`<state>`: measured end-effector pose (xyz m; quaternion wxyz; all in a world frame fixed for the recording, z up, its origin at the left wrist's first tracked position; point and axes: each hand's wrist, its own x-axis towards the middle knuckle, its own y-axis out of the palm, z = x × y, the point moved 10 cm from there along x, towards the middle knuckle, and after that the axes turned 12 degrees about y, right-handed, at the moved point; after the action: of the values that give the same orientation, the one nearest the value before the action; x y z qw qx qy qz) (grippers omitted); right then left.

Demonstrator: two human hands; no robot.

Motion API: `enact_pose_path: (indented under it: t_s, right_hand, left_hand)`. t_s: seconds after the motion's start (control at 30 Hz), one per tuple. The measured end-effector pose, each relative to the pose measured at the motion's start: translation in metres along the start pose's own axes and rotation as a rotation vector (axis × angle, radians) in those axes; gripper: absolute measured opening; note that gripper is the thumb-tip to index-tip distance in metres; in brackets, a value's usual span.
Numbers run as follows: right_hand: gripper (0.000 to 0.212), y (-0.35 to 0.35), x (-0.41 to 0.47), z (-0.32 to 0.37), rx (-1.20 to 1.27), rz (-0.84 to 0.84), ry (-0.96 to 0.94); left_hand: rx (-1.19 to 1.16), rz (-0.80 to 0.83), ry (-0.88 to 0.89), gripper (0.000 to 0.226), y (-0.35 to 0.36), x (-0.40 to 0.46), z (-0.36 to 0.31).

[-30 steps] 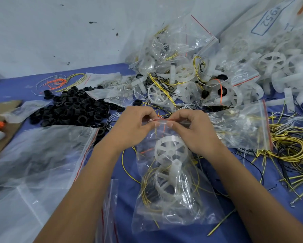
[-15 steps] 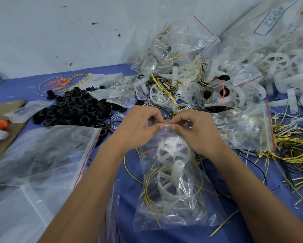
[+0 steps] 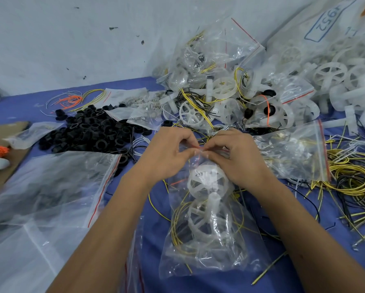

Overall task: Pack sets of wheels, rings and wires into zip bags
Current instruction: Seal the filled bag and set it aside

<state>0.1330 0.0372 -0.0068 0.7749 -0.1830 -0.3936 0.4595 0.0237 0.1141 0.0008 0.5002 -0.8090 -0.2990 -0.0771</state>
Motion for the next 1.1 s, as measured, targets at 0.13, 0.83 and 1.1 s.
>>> enact_pose_path:
  t_s: [0.13, 0.83, 1.1]
  right_hand:
    - [0.007, -0.001, 0.0, 0.003, -0.002, -0.015, -0.034]
    - [0.006, -0.004, -0.001, 0.008, 0.047, -0.033, -0.02]
    - [0.008, -0.004, -0.001, 0.012, 0.055, -0.029, -0.028]
  left_hand:
    - [-0.028, 0.035, 0.007, 0.005, 0.004, 0.002, 0.0]
    - [-0.324, -0.114, -0.063, 0.006, -0.006, -0.005, 0.022]
    - [-0.306, -0.108, -0.057, 0.011, -0.002, -0.003, 0.019]
